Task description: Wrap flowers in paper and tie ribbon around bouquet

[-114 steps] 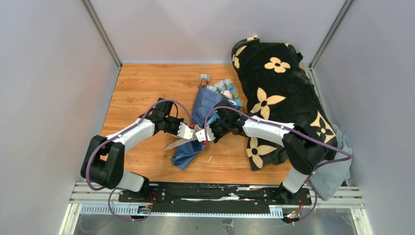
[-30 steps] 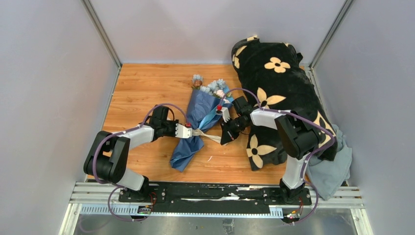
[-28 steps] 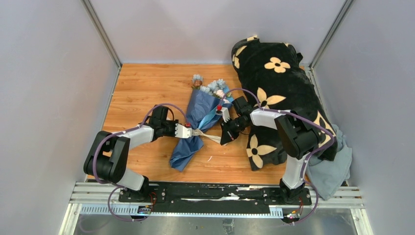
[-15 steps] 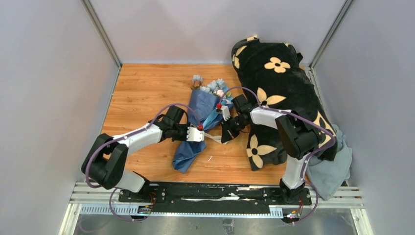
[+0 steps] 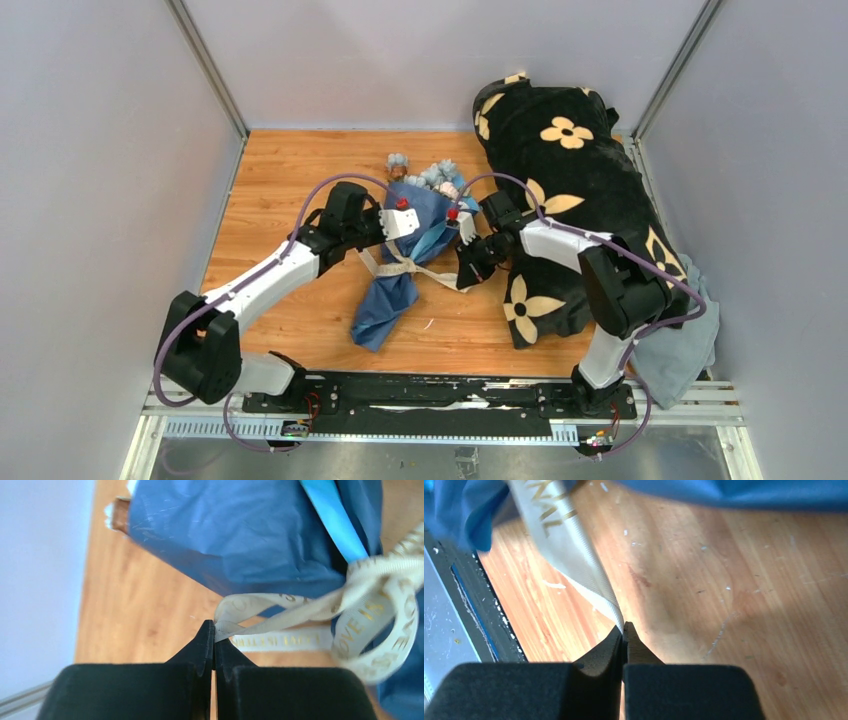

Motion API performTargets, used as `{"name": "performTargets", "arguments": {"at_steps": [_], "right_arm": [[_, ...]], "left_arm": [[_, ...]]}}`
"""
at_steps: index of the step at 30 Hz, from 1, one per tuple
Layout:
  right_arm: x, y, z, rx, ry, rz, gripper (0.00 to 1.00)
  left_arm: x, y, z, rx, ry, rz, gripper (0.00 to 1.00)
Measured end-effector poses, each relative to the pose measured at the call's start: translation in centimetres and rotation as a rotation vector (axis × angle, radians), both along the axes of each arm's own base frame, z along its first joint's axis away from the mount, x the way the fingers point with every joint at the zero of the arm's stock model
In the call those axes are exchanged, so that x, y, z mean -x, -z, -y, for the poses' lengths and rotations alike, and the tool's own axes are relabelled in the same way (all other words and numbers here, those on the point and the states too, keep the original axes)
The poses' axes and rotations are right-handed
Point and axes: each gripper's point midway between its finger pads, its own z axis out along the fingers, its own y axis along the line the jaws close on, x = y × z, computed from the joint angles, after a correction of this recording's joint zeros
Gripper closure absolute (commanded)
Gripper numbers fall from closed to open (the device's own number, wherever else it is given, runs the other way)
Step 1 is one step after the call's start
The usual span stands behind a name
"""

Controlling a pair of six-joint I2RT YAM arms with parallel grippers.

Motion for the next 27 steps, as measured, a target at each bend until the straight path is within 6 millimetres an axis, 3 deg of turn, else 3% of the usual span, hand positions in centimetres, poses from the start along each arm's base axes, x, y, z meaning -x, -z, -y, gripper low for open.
{"name": "performTargets", "arguments": {"at_steps": [5,9,13,16,23,27], "right_arm": [[2.0,-1.5,-1.1,-0.013,-0.056,0.019,1.0],[4.6,-2.4,-2.2,-0.027,-0.112,0.018,1.0],[7.9,-1.1,-3.4,-0.02,-0.143,-0.078,1.0],[8.8,0.1,-3.5,-0.018,-0.13,-0.123,1.0],[10.4,1.6,-3.9,-0.04,-0.098,-0.165,1.0],[10.5,1.9,-3.9,-0.046,-0.081,-0.173,1.0]], "left_arm": [[-4.1,-1.9,1.1,0.027,0.022,0.231,1.0],[-5.2,-0.2,2.9,0.036,0.125,0.335,1.0],[-5.8,2.7,4.1,0.02,0.239,0.363,1.0],[-6.9,4.0,4.6,0.013,0.27,0.367,1.0],[-10.3,2.3,7.1,0.062,0.304,0.427,1.0],[-10.6,3.5,7.3,0.056,0.316,0.411,1.0]]}}
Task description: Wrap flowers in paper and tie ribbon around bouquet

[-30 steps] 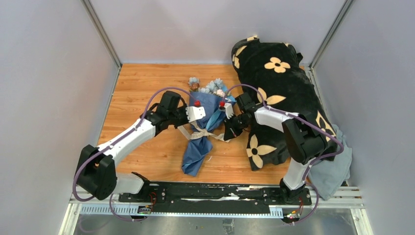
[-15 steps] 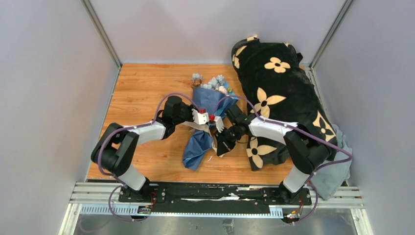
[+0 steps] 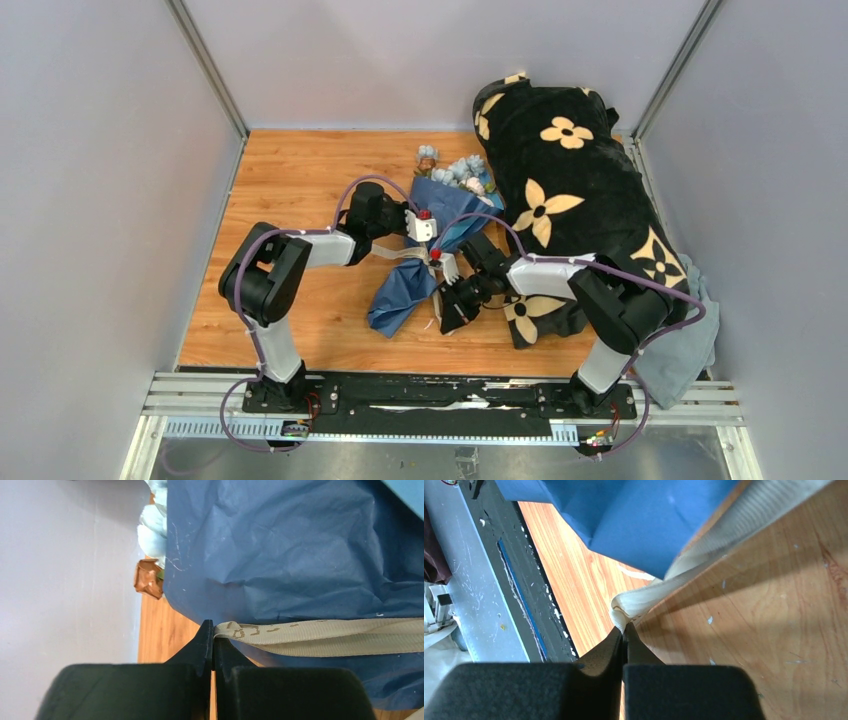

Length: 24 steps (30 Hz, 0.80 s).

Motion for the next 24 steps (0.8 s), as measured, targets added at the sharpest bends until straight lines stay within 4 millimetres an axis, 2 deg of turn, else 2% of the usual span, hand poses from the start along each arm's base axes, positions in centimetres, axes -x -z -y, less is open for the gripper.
{"name": "performTargets", "arguments": {"at_steps": [11,18,24], "right_arm": [[0.2,0.6,0.6,-0.024,0.038,-0.041,1.0],[0.5,0.6,0.3,-0.047,0.043,-0.069,1.0],[0.6,0.6,0.2,-0.055,0.052,-0.085,1.0]], "left_arm": [[-1.1,2.1,-1.1,-0.044,0.015,-0.005,1.0],[-2.6,1.4,-1.5,-0.051,0.013,0.025,1.0],[-2.8,2.6,-1.9,-0.069,0.02,0.011,1.0]]}}
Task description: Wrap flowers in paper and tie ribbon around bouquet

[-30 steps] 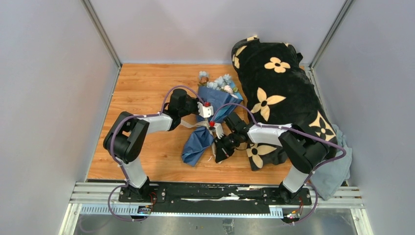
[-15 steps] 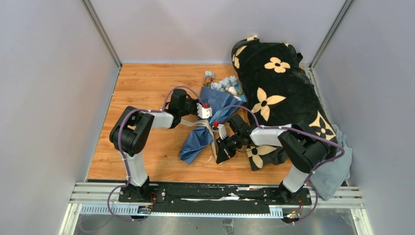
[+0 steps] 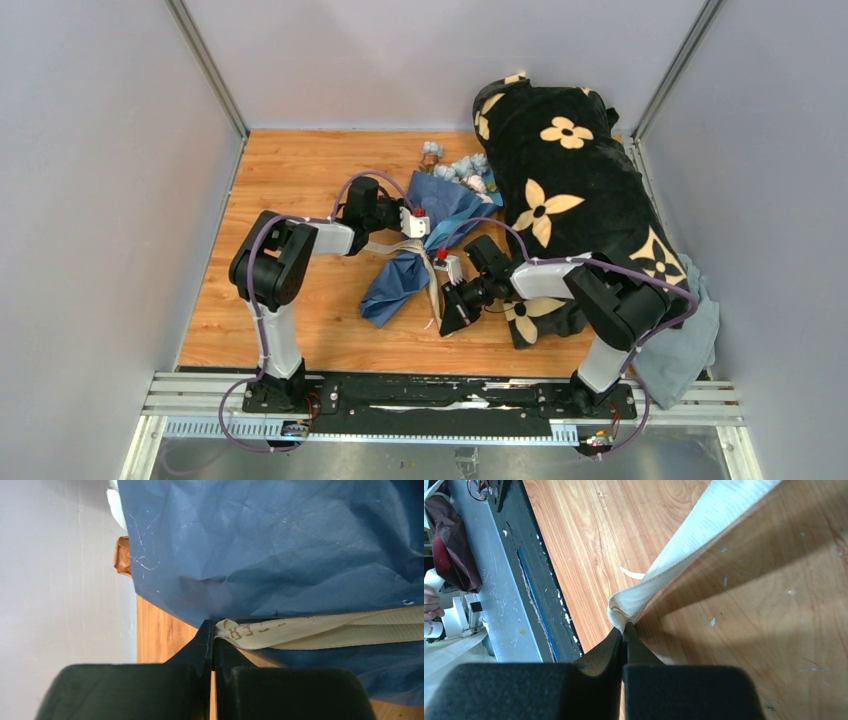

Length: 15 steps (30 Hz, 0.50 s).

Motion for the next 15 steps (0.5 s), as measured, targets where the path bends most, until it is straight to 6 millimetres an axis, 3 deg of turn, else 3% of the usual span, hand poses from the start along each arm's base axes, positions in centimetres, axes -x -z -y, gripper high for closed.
{"name": "performTargets", "arguments": {"at_steps": [7,8,9,11,12,13,15], "right_arm": [[0.1,0.0,-0.1,-0.006,0.001,-0.009,1.0],[0.1,0.0,-0.1,-0.006,0.003,-0.01,0.96],[0.1,0.0,0.0,-0.006,0.003,-0.013,0.92],[0.0,0.0,0.0,-0.001,0.001,-0.024,0.79],[0.1,0.0,0.1,0.005,-0.001,-0.033,0.7],[0.4,-0.1,0.2,0.013,-0.007,-0.048,0.64],[0.8,-0.5,0.3,0.013,-0.024,-0.07,0.56]], "left_arm": [[0.0,0.7,-0.1,-0.012,0.004,-0.01,1.0],[0.1,0.7,-0.1,-0.012,0.005,-0.01,1.0],[0.1,0.7,-0.1,-0.014,0.007,-0.008,0.93],[0.2,0.7,-0.2,-0.02,0.008,-0.004,0.41],[0.4,0.5,-0.5,-0.028,0.0,0.004,0.25],[0.6,0.3,-0.8,-0.04,0.003,0.018,0.17],[1.4,-0.5,-1.7,-0.045,-0.01,0.031,0.1]]}}
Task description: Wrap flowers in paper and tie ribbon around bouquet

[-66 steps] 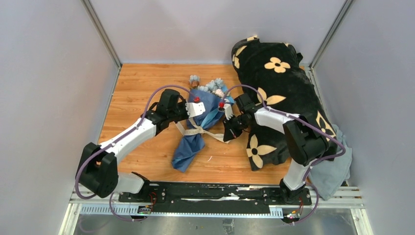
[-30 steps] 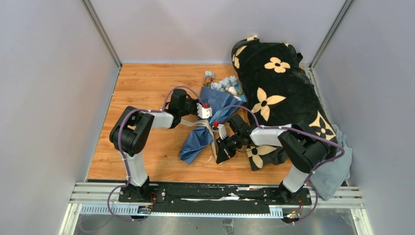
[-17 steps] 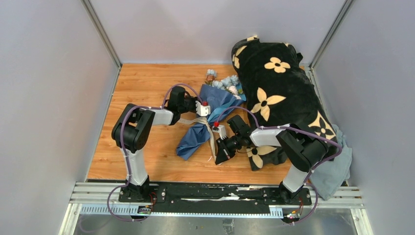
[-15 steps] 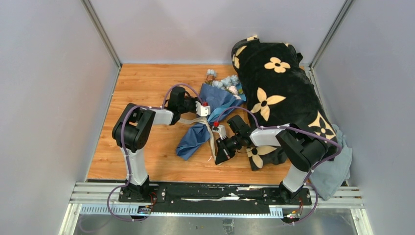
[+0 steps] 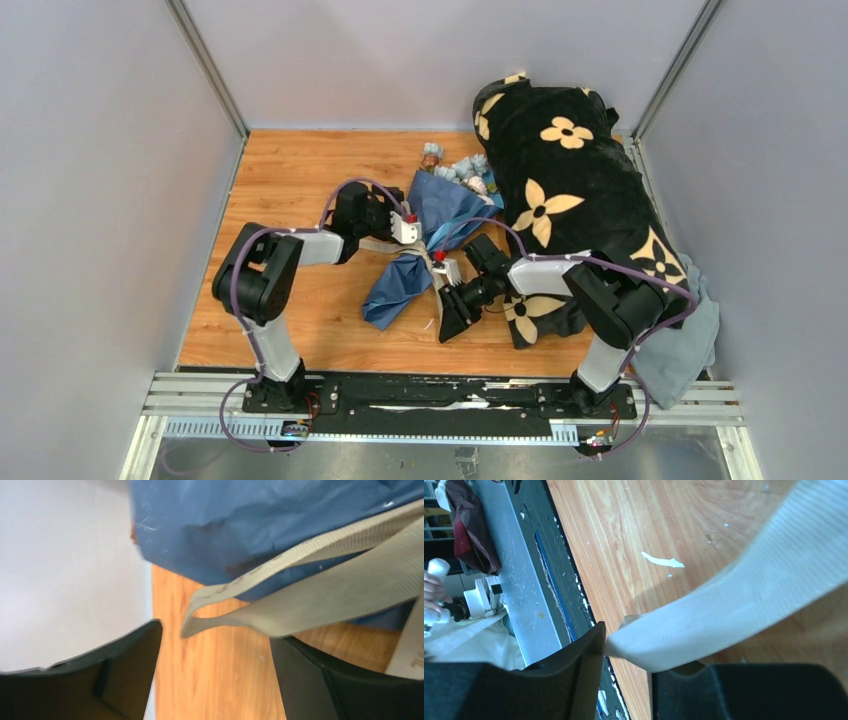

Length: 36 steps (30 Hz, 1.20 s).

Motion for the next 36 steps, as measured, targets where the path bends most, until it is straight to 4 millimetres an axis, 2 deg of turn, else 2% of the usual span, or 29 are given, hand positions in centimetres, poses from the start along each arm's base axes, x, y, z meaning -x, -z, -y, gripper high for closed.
{"name": "performTargets", "arguments": {"at_steps": [3,4,5,7,9,11,12,14,16,18,20,23,26,33,36], "right_arm": [[0.0,-0.5,0.0,0.004,-0.02,0.001,0.51],[-0.2,-0.7,0.2,0.009,-0.024,0.008,0.51],[-0.5,-0.9,0.4,0.014,-0.024,0.019,0.51],[-1.2,-1.1,1.0,0.029,-0.016,0.051,0.51],[-2.3,-1.6,1.9,0.049,0.004,0.085,0.51],[-3.9,-2.5,3.1,0.066,0.044,0.132,0.52],[-4.9,-3.2,3.8,0.07,0.071,0.161,0.52],[-6.9,-4.3,4.9,0.075,0.121,0.22,0.53],[-9.1,-5.4,5.6,0.082,0.171,0.282,0.54],[-10.3,-6.0,5.5,0.074,0.188,0.32,0.54],[-11.0,-6.2,5.3,0.064,0.193,0.344,0.55],[-11.7,-6.0,5.0,0.06,0.198,0.359,0.55],[-12.1,-5.5,4.9,0.062,0.2,0.36,0.55],[-12.5,-5.6,4.6,0.052,0.202,0.377,0.55],[-12.7,-5.6,4.6,0.047,0.203,0.384,0.55]], "left_arm": [[1.0,-2.6,-1.0,0.002,-0.024,0.047,0.07],[1.0,-4.9,-1.5,0.009,-0.047,0.086,0.07],[1.0,-5.5,-1.6,0.012,-0.053,0.098,0.09],[1.1,-7.7,-2.3,0.016,-0.083,0.092,0.23],[1.5,-9.3,-3.1,0.001,-0.092,0.049,0.42],[2.7,-10.7,-3.5,-0.046,-0.051,-0.006,0.56],[3.8,-10.8,-3.5,-0.069,-0.017,-0.046,0.62],[6.2,-9.5,-3.0,-0.09,0.032,-0.155,0.65],[9.1,-6.4,-2.3,-0.111,0.079,-0.313,0.65],[10.7,-3.9,-1.8,-0.112,0.087,-0.434,0.67],[11.9,-1.4,-1.7,-0.111,0.066,-0.546,0.65],[12.6,0.8,-1.7,-0.117,0.032,-0.624,0.64],[13.2,1.5,-1.3,-0.138,0.034,-0.626,0.65],[13.3,1.4,0.2,-0.143,0.054,-0.587,0.68],[13.0,1.4,0.2,-0.135,0.034,-0.559,0.63]]}}
